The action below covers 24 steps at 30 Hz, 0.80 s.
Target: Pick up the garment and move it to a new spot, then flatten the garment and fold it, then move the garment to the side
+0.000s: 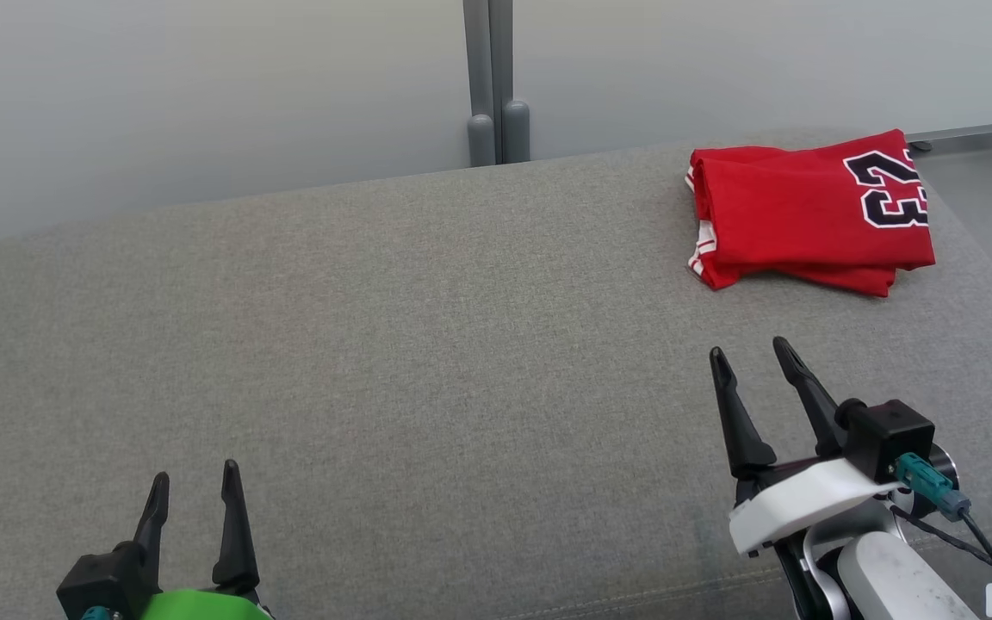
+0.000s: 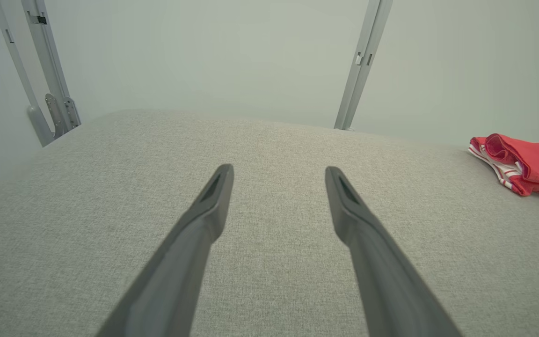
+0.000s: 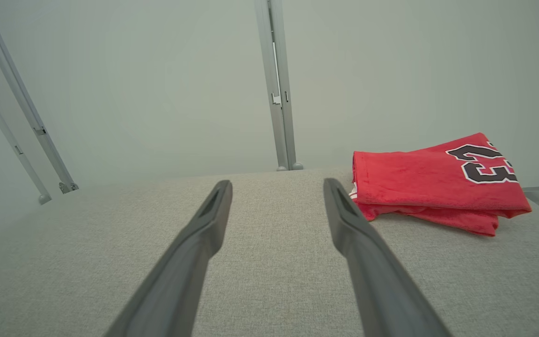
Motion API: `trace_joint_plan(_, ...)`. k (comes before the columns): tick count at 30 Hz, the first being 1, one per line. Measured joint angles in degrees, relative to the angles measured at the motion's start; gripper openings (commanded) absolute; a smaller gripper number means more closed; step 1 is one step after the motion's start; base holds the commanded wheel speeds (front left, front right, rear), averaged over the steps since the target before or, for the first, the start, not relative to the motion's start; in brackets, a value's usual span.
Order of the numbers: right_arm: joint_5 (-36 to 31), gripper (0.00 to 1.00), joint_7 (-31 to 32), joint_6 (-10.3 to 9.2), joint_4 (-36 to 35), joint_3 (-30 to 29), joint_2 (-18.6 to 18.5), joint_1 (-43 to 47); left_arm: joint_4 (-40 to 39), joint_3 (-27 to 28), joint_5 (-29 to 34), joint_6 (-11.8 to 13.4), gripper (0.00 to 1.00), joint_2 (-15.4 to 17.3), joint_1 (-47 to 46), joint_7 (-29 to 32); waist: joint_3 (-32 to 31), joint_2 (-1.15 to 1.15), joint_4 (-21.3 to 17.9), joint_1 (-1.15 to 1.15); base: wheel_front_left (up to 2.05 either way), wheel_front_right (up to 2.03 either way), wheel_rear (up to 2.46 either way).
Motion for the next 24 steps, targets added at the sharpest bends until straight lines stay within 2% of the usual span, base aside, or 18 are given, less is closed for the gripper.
trace_joint_plan(13, -1.2, 1.00, 0.0, 0.00, -1.2, -1.5, 0.9, 1.7, -0.3, 0.7, 1.8, 0.0, 1.00, -0.5, 0.5, 0.0, 0.0, 0.00, 0.3, 0.00, 0.00, 0.00, 0.00)
trace_joint_plan(14, -1.5, 0.00, 0.0, 0.00, -1.2, -1.5, 1.0, 2.2, -0.6, 0.7, 1.9, 0.0, 0.00, -0.6, 0.6, 0.0, 0.0, 0.00, 0.3, 0.00, 0.00, 0.00, 0.00)
trace_joint_plan(24, 0.6, 0.00, 0.2, 0.60, 1.2, -1.1, 1.9, 5.4, 2.5, 0.2, -0.1, -0.3, 0.00, -1.6, 1.2, 0.6, 0.1, 0.00, 0.5, 0.00, 0.00, 0.00, 0.00)
